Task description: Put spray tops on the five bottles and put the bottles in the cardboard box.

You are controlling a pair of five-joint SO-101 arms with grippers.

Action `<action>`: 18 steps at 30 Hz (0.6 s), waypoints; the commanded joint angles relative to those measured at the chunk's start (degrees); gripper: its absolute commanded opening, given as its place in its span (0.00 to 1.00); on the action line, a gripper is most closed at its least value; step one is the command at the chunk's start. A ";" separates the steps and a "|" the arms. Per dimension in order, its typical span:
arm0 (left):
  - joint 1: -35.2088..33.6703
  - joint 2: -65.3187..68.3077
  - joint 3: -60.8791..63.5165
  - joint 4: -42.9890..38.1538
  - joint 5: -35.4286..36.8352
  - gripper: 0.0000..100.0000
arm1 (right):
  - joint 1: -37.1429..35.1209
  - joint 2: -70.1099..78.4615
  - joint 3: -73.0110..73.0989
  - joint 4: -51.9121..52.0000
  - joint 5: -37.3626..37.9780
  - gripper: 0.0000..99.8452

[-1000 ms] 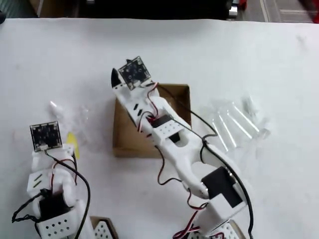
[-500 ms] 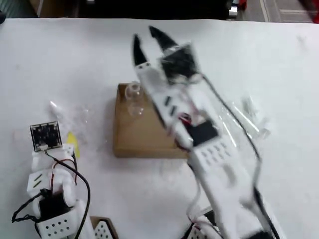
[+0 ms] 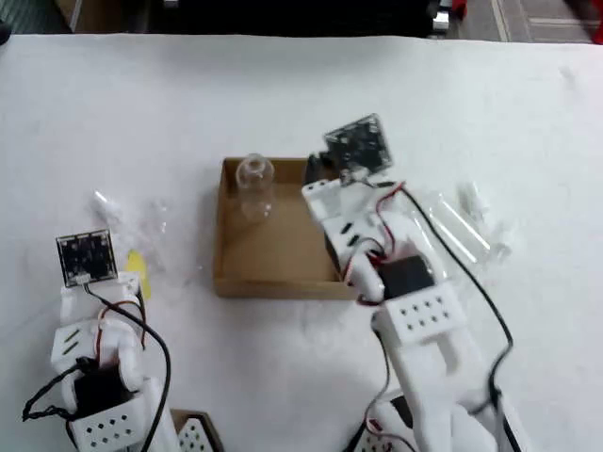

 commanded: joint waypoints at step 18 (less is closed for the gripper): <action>2.24 -0.48 0.62 -0.35 -3.34 0.17 | -7.69 37.32 -16.70 -0.13 -0.18 0.02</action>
